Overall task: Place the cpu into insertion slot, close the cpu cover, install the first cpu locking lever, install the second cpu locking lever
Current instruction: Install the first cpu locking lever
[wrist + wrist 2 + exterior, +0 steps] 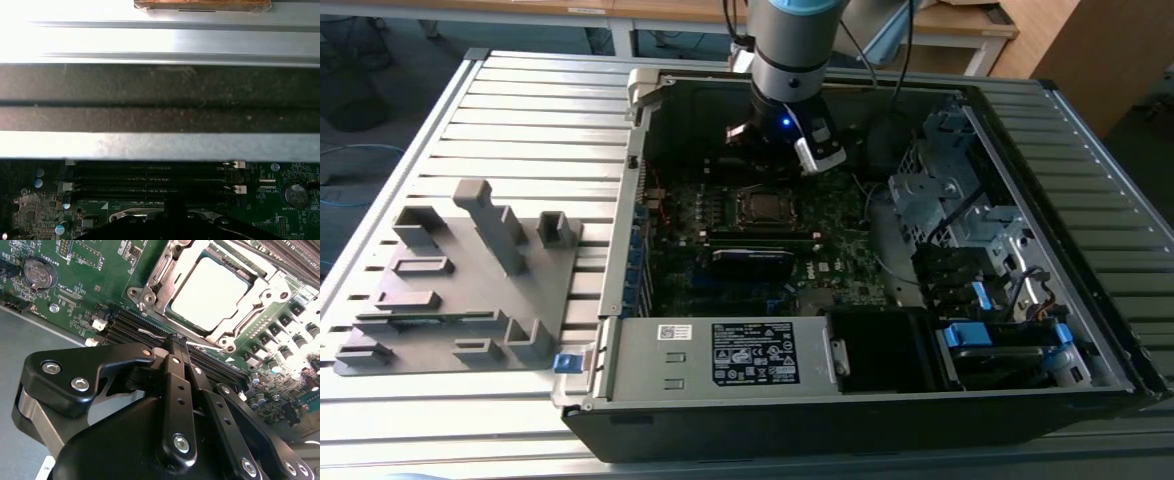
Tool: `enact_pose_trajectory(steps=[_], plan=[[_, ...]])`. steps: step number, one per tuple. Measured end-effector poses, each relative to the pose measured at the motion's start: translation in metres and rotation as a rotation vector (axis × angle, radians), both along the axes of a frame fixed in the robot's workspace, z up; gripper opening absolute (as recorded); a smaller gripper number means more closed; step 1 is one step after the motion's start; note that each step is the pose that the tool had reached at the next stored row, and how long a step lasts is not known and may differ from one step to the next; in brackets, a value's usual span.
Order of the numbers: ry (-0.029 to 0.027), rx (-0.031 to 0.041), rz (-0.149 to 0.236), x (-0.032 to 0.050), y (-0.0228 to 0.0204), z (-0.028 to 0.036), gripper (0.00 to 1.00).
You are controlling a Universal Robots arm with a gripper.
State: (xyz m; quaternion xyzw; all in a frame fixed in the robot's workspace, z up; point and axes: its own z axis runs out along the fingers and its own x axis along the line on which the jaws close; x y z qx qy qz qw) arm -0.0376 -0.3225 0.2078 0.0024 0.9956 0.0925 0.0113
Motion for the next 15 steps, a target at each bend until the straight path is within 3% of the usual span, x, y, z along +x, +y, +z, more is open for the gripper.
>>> enact_pose_trajectory(steps=[3,8,15], plan=[[-0.0002,0.0001,0.000,0.0000,0.0001,-0.0001,0.11],[-0.0052,-0.0005,0.000,0.0000,0.0000,-0.0032,0.11],[-0.0055,-0.0015,0.000,0.0024,0.0001,-0.0036,0.11]])
